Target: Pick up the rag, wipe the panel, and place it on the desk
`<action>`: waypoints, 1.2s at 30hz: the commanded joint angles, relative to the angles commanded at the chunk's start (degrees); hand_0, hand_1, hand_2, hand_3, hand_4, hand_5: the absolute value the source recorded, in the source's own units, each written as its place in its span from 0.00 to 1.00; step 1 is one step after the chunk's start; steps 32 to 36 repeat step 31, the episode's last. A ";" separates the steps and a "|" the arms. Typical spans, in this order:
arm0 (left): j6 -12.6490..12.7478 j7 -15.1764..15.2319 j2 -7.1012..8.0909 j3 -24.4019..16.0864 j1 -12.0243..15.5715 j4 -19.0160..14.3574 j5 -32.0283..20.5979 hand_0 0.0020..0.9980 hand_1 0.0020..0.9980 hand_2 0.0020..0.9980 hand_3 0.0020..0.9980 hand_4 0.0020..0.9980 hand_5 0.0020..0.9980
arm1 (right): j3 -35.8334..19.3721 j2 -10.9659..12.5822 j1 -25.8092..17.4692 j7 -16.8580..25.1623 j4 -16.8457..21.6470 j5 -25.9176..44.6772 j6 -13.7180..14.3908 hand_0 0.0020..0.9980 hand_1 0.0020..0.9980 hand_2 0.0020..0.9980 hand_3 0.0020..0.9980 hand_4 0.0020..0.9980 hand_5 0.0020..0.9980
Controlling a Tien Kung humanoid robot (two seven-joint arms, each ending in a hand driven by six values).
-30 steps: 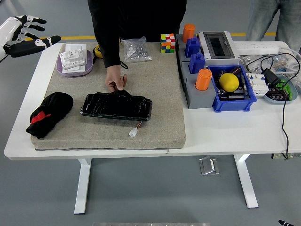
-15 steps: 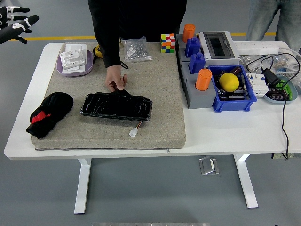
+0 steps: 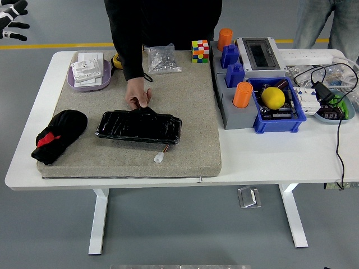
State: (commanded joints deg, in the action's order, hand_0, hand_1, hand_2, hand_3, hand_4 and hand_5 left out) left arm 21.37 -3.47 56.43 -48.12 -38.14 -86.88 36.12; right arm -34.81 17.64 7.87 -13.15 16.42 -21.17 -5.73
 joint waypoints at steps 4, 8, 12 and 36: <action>-0.74 -1.32 -0.72 -1.59 0.88 0.06 7.27 0.45 0.63 0.71 0.76 0.89 0.51 | -0.10 -0.03 0.27 0.03 0.06 -0.02 0.05 0.78 0.68 0.72 0.65 1.00 0.56; -0.59 -1.10 -1.86 -2.11 1.93 0.70 12.87 0.45 0.63 0.71 0.76 0.89 0.51 | -0.07 -0.02 0.41 0.04 0.07 0.00 0.07 0.78 0.68 0.72 0.65 1.00 0.56; -0.47 -0.82 -2.80 -2.74 3.31 0.91 18.26 0.45 0.63 0.71 0.76 0.89 0.50 | -0.15 0.12 0.41 -0.02 0.09 -0.01 0.09 0.78 0.68 0.72 0.65 1.00 0.56; -1.97 1.18 -6.21 -8.34 7.85 2.88 39.78 0.45 0.62 0.70 0.71 0.87 0.43 | -0.21 0.32 0.73 -0.06 0.22 0.13 0.27 0.78 0.68 0.72 0.65 1.00 0.56</action>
